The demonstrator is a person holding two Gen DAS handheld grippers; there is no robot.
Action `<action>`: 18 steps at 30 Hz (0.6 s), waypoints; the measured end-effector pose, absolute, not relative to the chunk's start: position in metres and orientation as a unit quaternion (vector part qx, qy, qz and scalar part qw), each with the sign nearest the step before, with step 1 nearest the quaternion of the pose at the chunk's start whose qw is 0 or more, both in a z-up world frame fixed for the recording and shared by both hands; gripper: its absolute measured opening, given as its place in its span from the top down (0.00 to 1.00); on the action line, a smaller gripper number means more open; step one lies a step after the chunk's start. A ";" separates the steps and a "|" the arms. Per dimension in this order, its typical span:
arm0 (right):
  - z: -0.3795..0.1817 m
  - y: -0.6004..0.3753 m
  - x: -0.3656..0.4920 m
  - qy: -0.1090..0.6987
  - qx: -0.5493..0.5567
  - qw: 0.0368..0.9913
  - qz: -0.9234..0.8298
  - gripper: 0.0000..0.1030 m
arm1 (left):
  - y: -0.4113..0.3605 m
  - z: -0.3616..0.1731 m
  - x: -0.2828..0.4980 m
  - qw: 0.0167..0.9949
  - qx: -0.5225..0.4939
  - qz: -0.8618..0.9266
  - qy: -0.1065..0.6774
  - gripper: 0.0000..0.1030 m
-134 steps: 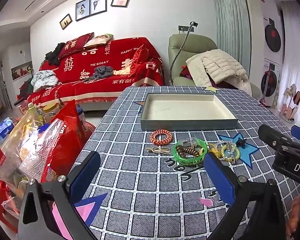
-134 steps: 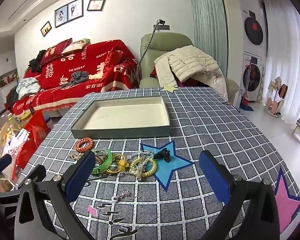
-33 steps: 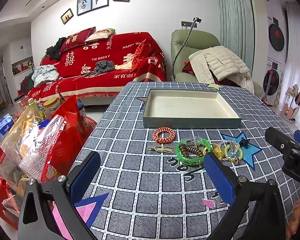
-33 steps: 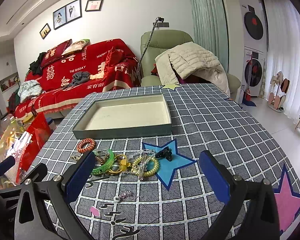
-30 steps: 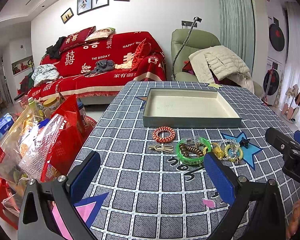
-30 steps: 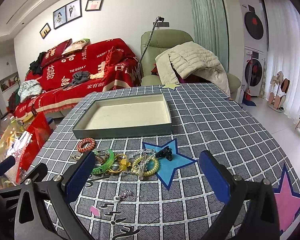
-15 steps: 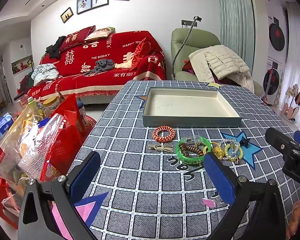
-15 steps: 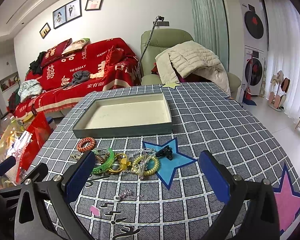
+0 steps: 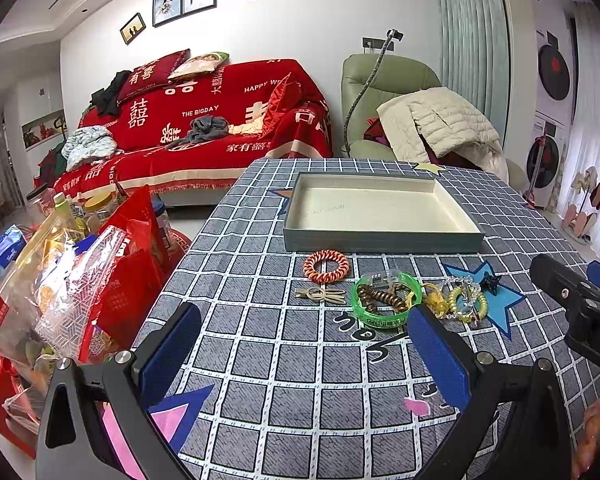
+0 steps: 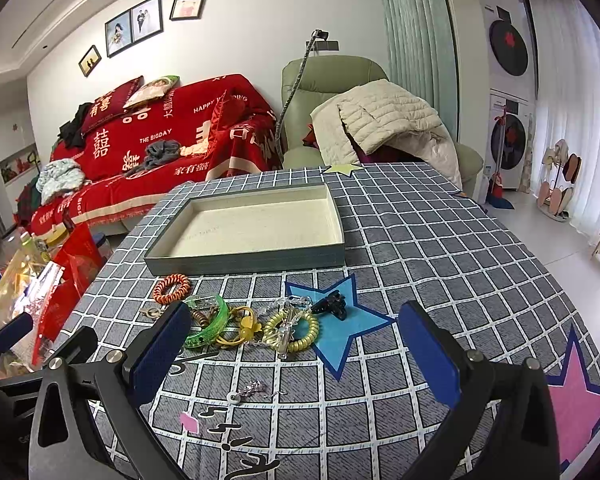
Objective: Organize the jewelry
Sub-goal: 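Grasp the black claw clip with the right tool while the left tool grasps the orange spiral hair tie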
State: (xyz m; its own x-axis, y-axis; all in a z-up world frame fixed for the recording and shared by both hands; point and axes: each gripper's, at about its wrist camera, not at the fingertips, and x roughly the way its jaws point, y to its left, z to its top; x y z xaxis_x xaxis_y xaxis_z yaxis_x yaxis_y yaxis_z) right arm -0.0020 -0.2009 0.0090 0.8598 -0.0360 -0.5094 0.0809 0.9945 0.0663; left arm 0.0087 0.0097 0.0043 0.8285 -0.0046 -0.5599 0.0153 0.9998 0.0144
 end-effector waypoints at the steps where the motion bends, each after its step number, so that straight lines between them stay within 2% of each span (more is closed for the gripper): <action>1: 0.009 -0.201 -0.002 0.263 0.043 0.963 -0.031 0.00 | 0.010 0.004 0.009 0.956 0.009 -0.006 0.294 0.00; 10: -0.003 -0.202 0.006 0.281 0.032 0.959 -0.031 0.00 | 0.011 -0.012 0.034 0.941 0.009 -0.023 0.338 0.00; 18: -0.024 -0.241 0.049 0.366 0.050 0.928 -0.043 0.00 | 0.035 -0.022 0.101 0.914 -0.013 -0.036 0.404 0.00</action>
State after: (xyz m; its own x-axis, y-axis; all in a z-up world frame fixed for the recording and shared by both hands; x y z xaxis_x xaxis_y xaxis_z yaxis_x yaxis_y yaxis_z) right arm 0.0493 -0.2414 -0.0242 0.7278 -0.0427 -0.6845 0.1161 0.9913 0.0615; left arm 0.1015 0.0348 -0.0217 0.6713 -0.0766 -0.7372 0.0561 0.9970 -0.0525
